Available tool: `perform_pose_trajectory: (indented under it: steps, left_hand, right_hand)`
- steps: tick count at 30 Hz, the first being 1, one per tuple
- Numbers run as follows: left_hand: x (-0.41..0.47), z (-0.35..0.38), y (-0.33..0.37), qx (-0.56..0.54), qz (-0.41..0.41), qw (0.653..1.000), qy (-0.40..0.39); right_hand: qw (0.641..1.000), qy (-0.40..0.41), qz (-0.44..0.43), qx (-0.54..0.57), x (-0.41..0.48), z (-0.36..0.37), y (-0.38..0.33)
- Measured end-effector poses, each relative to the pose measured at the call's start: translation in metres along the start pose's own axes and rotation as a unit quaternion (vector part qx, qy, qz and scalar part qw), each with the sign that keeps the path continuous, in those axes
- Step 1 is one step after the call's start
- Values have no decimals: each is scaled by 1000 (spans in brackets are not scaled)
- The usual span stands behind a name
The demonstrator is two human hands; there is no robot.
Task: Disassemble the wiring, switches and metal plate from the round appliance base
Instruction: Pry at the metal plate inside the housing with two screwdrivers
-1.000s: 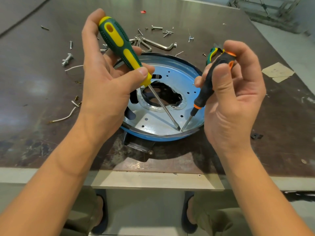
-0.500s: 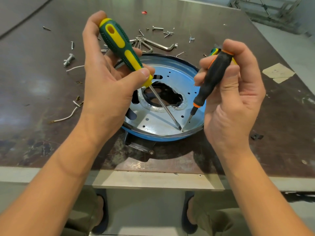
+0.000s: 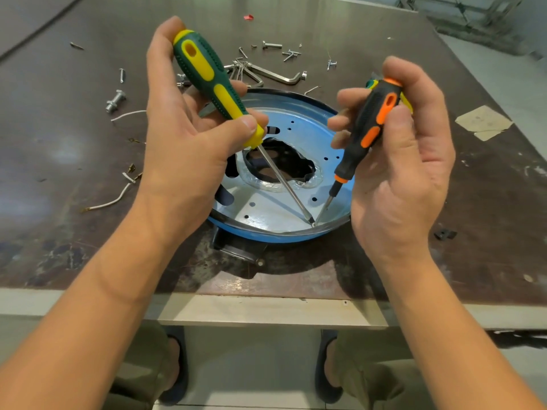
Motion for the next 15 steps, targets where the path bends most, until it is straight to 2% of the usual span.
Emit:
perform_pose_trajectory:
  steps: [3,6,13,15]
  left_hand:
    - [0,-1,-2,3,-5,1000,3]
    - [1,-3,-2,7,-7,1000,9]
    - [4,-3,-4,17,-9,1000,15]
    - [4,-3,-4,20,-8,1000,16]
  right_hand:
    - [999,26,-8,-18,1,1,-2]
    - [999,13,-7,-35,3,1,-1]
    - [1000,15,12,20,1,1,0]
    - [1000,23,2,-7,3,3,-2]
Point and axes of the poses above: each hand's wrist, its own x-axis towards the middle knuckle, its own z-axis out of the palm, y = z × x, the point moved 6 cm from there along x, towards the middle knuckle, and after that the axes turned 6 degrees about -z, right-handed, at the moved point
